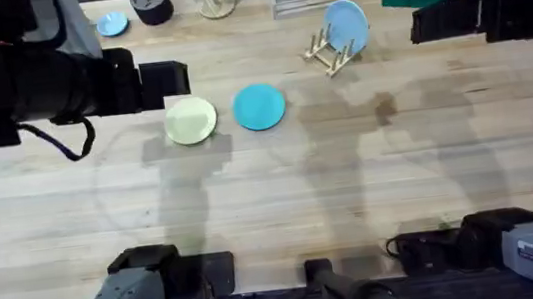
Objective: Pick up the plates from the table one by one and place each into a slot on the dish rack.
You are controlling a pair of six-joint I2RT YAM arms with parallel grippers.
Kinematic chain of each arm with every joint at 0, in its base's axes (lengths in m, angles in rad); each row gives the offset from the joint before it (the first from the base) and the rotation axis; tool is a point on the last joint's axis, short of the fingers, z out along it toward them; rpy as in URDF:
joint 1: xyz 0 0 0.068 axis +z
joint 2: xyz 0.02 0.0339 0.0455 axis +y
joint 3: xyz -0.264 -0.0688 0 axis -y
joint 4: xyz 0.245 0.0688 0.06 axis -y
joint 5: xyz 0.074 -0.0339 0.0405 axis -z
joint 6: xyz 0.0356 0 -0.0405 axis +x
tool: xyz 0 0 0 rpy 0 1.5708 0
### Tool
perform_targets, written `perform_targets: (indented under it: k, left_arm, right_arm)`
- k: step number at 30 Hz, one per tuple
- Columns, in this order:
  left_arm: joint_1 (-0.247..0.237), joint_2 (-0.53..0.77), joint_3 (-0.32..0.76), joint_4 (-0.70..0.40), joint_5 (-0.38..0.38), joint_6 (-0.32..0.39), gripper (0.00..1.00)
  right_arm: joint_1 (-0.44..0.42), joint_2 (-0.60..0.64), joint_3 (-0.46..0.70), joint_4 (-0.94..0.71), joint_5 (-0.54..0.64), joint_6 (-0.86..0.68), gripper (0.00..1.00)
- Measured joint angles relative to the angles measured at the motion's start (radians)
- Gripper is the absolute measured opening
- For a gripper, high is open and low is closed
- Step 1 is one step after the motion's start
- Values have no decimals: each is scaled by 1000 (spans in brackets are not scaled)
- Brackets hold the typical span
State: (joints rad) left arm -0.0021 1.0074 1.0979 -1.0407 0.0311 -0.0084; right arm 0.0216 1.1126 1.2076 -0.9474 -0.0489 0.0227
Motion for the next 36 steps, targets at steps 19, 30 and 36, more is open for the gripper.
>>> perform_targets:
  k: [19,30,36]
  left_arm:
    - [53,9,1,3,105,26,42]
    - [410,105,2,-100,535,269,42]
    - [493,252,2,-100,673,376,42]
  right_arm:
    - [0,0,2,1,-1,0,995]
    - [0,0,2,1,-1,0,995]
    - [0,0,2,1,-1,0,995]
